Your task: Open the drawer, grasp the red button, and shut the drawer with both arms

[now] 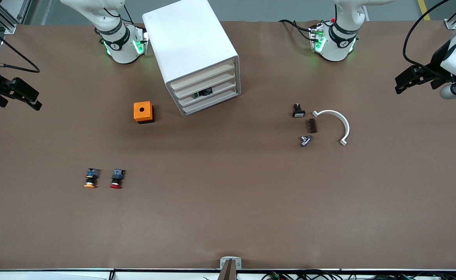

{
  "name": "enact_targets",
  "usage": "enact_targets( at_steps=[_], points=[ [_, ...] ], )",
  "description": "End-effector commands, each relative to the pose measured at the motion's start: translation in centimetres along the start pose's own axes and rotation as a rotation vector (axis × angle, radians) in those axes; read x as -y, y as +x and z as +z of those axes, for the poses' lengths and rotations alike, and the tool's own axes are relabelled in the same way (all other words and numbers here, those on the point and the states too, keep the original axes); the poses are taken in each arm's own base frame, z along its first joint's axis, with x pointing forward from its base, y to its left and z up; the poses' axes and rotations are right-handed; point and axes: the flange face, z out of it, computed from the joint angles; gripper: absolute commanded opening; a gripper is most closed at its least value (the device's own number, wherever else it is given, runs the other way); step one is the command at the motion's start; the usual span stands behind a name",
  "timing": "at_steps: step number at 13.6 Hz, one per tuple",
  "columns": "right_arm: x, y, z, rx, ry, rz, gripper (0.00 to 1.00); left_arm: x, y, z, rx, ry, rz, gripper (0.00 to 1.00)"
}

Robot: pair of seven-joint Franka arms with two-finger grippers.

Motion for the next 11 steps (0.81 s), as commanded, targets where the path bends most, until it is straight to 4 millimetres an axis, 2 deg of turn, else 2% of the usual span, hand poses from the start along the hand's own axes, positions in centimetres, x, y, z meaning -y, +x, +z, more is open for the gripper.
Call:
enact_targets(
  at_steps=[1,3,6,11],
  points=[
    [0.0,-0.2,-0.2,0.034,-0.023,-0.004,1.00,0.1,-1.7,-0.4,-0.021,-0.010,0.014,1.00],
    [0.1,-0.2,-0.2,0.034,-0.022,-0.021,1.00,-0.6,-1.5,-1.0,-0.034,-0.010,0.029,1.00],
    [0.9,-0.4,-0.4,0.033,-0.022,-0.023,1.00,-0.5,-1.0,-1.1,-0.035,-0.013,0.031,1.00],
    [1.0,-0.4,-0.4,0.033,-0.022,-0.020,1.00,-0.6,-0.4,-1.5,-0.041,-0.016,0.037,1.00]
  ],
)
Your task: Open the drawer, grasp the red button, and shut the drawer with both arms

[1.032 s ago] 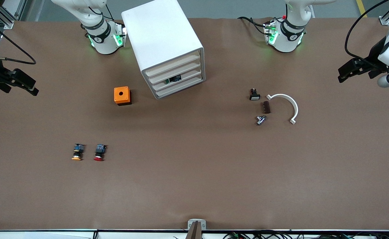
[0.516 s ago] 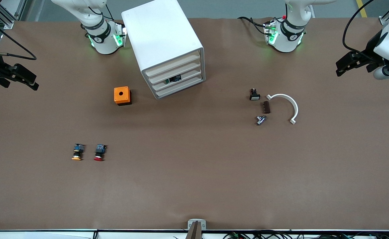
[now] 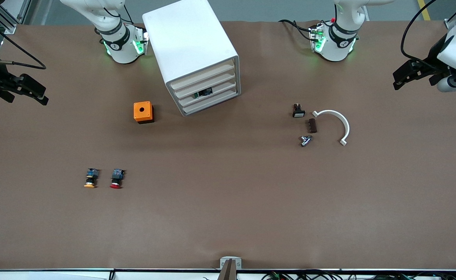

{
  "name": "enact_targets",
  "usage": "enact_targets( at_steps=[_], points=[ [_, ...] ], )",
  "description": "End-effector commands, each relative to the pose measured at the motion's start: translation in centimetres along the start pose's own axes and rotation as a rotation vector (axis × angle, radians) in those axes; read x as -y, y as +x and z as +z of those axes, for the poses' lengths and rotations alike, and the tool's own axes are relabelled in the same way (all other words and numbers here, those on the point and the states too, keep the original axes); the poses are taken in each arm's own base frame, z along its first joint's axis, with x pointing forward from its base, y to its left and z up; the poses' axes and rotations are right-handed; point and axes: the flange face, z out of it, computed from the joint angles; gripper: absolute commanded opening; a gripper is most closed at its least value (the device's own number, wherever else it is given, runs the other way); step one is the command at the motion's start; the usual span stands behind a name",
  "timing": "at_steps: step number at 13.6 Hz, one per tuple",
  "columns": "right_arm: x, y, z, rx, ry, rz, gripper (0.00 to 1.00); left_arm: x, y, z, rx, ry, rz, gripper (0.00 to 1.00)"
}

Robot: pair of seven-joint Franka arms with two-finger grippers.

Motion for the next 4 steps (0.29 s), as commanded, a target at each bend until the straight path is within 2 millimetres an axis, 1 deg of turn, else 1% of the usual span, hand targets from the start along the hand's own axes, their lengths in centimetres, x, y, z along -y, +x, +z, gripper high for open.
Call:
enact_targets(
  at_steps=[1,2,4],
  points=[
    [0.24,0.04,-0.52,0.002,-0.017,-0.001,1.00,0.09,0.39,-0.58,-0.009,-0.015,0.021,1.00],
    [0.63,-0.01,-0.52,0.001,-0.017,-0.007,1.00,0.08,0.44,-0.44,-0.006,-0.015,0.021,1.00],
    [0.39,0.00,-0.51,0.003,-0.017,-0.004,1.00,0.14,0.59,-0.26,-0.001,-0.015,0.020,1.00]
  ],
)
